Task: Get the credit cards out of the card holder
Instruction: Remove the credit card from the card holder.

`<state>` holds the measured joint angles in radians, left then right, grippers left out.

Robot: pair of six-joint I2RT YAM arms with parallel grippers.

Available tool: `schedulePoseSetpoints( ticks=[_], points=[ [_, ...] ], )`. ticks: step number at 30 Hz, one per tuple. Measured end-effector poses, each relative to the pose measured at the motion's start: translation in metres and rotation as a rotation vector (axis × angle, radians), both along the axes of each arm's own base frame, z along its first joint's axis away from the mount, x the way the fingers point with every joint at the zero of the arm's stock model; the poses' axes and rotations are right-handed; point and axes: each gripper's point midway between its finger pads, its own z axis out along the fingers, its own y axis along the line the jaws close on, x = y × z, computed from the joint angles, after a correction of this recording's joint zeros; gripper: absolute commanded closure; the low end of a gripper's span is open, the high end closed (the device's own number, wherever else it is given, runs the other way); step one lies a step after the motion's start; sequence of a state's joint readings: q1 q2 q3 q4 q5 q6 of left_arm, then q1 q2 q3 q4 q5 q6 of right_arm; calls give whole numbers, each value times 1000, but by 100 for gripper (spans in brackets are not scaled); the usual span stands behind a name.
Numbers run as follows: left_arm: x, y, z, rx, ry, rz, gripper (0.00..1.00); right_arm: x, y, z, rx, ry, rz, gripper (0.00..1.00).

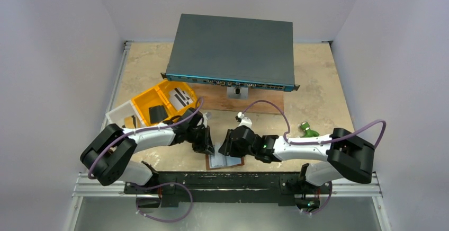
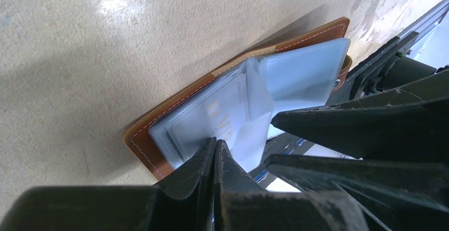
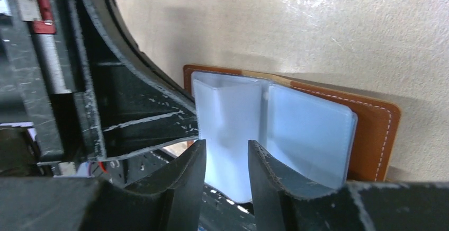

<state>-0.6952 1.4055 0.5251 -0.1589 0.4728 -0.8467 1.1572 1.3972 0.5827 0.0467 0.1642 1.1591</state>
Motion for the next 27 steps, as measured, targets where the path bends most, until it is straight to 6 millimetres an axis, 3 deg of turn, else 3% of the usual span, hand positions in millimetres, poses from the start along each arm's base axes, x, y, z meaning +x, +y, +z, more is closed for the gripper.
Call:
schedulePoseSetpoints(
  ticks=[16,22,27],
  points=[
    [-2,-1,12,35,-38,-31,100,2,-3,20,15,-32,-2,59],
    [4,-21,29,-1,-79,-68,100,4,-10,31,16,-51,-18,59],
    [6,-44,33,-16,-76,-112,100,6,-20,39,4,-71,-45,59]
  ],
)
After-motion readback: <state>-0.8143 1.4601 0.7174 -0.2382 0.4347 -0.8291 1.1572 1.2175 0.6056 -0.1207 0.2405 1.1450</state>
